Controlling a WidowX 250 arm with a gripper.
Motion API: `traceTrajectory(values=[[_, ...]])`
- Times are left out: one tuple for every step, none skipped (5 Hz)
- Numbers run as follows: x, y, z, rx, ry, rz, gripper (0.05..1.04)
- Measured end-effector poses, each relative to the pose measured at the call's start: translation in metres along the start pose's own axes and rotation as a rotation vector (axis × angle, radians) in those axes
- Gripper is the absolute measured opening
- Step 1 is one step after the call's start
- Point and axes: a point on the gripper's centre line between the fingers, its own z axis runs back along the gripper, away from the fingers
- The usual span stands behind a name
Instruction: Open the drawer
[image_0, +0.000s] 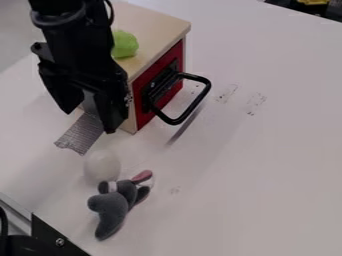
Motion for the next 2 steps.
traceTrajectory(values=[[-0.003,-0.001,-0.003,-0.004,0.013,0.001,1.0],[0.017,-0.018,-0.024,0.012,0.046,-0.034,1.0]])
